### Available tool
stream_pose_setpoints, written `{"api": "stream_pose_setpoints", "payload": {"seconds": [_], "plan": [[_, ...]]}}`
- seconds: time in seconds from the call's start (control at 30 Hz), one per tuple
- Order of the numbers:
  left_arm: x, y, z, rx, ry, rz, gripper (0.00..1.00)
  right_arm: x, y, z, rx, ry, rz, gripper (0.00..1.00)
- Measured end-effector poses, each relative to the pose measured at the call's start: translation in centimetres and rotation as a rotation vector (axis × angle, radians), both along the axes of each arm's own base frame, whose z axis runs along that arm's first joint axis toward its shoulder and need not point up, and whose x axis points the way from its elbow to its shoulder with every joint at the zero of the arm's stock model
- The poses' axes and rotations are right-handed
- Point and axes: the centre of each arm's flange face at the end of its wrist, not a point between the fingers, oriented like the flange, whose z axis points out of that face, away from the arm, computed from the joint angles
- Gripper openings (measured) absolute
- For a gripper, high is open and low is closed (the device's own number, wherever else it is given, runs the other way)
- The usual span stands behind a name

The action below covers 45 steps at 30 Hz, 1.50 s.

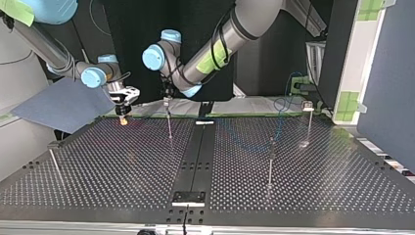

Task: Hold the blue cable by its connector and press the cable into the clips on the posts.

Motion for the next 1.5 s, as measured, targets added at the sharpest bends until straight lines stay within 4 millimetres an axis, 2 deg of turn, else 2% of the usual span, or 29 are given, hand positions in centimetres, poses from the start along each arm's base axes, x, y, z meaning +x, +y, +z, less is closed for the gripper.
{"api": "stream_pose_setpoints", "payload": {"seconds": [0.1, 0.4, 0.83, 1.5], "plan": [[-0.1, -0.2, -0.1, -0.009, -0.005, 0.0, 0.98, -0.1, 0.0, -0.1, 0.001, 0.0, -0.001, 0.0], [0.3, 0.1, -2.4, -0.026, 0.003, 0.013, 0.98, -0.2, 0.0, -0.3, 0.004, 0.0, -0.002, 0.0], [1.4, 0.3, -2.3, -0.067, -0.025, 0.028, 0.98, 0.0, 0.1, -0.3, 0.005, -0.002, 0.017, 0.0], [1.2, 0.6, -2.5, -0.043, -0.005, 0.031, 0.98, -0.8, -0.1, -0.4, 0.014, -0.004, 0.007, 0.0]]}}
